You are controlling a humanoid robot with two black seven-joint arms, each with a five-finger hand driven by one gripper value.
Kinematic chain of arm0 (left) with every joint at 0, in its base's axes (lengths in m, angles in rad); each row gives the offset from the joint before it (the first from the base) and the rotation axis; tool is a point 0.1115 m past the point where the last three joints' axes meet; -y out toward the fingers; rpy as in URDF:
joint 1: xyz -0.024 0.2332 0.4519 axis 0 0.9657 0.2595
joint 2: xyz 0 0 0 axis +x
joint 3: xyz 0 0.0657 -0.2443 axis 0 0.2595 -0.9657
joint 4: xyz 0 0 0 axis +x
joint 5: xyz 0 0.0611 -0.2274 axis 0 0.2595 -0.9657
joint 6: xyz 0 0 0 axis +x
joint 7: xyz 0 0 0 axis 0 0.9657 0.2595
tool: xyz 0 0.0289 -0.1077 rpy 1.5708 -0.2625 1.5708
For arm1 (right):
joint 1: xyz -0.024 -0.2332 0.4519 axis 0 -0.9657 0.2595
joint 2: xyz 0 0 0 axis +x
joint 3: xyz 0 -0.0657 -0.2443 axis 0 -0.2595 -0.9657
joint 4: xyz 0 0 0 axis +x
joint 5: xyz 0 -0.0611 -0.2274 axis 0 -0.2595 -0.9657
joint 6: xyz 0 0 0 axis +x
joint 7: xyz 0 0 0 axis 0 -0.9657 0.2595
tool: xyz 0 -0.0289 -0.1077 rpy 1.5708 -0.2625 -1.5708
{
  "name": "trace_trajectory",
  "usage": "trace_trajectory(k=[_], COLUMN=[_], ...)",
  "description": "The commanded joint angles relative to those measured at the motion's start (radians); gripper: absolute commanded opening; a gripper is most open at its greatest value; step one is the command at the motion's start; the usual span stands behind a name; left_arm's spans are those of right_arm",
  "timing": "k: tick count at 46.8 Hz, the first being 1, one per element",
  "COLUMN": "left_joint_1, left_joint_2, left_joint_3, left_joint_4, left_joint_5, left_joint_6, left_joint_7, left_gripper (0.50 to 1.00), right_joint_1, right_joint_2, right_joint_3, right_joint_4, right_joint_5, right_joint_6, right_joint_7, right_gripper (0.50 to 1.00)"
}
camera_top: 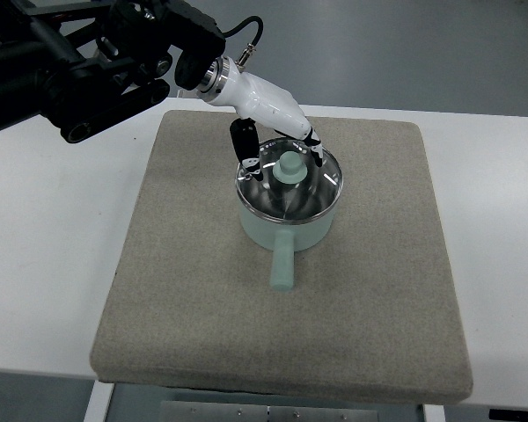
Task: Place lid left of pot with left hand
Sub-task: 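Close the left hand fingers around the green lid knob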
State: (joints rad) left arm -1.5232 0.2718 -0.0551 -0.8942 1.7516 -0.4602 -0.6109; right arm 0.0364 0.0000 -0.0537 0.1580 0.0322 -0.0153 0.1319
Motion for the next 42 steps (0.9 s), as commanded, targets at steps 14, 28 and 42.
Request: trace_trajectory(k=[14,28,42], left_joint_1=[0.001,0.015,0.024], left_joint_2=[-0.002,-0.011,-0.036], left_joint_3=[0.001,0.001,0.001], left_joint_4=[0.009,0.020,0.060], left_joint_5=[0.005,0.014,0.016], left_joint_6=[0.037,0.048,0.069], left_joint_7=[0.000,0.000,0.000], left_gripper=[0.870,0.806,0.722], right_joint_1=[-0.001,0.000,0.000], right_joint_2=[0.000,0.000,0.000], right_joint_3=[0.000,0.000,0.000], right_joint_4=[0.000,0.000,0.000], right_joint_5=[0.000,0.000,0.000], right_joint_6=[0.000,0.000,0.000], right_joint_7=[0.000,0.000,0.000], right_gripper=[0.924,0.924,0.924])
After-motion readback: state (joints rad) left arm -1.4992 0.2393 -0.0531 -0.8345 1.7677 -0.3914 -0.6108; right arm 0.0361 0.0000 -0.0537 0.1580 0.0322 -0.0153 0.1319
